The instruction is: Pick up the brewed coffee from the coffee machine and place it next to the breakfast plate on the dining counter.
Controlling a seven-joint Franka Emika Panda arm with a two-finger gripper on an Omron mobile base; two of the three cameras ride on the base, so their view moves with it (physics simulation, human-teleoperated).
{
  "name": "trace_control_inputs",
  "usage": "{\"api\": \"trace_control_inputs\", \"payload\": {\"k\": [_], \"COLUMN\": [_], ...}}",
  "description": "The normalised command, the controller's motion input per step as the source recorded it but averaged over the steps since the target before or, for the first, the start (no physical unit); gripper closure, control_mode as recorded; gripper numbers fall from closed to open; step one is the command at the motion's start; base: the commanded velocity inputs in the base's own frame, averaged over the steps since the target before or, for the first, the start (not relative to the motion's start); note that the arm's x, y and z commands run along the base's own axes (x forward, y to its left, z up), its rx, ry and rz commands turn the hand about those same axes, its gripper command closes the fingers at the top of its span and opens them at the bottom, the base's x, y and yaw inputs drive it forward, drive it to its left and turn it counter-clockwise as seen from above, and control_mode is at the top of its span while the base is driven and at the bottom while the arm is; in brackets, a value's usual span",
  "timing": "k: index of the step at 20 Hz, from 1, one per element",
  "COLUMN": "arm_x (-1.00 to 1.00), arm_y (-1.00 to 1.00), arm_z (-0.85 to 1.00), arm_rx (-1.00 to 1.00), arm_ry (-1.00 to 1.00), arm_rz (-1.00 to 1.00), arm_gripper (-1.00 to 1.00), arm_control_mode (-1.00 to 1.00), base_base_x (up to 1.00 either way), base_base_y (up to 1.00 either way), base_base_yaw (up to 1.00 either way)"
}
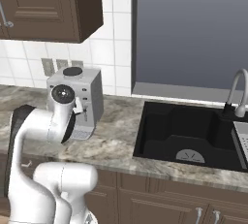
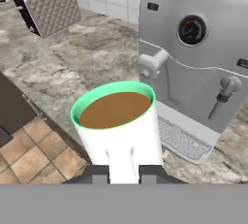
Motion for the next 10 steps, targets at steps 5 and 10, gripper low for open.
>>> {"api": "trace_control_inputs", "payload": {"k": [5,10], "arm_x": [-0.35,-0.24], "arm_y": [-0.87,-0.55], "arm_z": [0.73,0.45], "arm_rx": [0.25,0.19], "arm_ry": [-0.24,-0.18], "arm_rz": [0.09,0.13], "arm_gripper": [1.0,1.0], "arm_control_mode": [-1.0,-1.0], "base_base_x": [0.0,0.0], "base_base_y": [0.0,0.0], "base_base_yaw": [0.0,0.0]}}
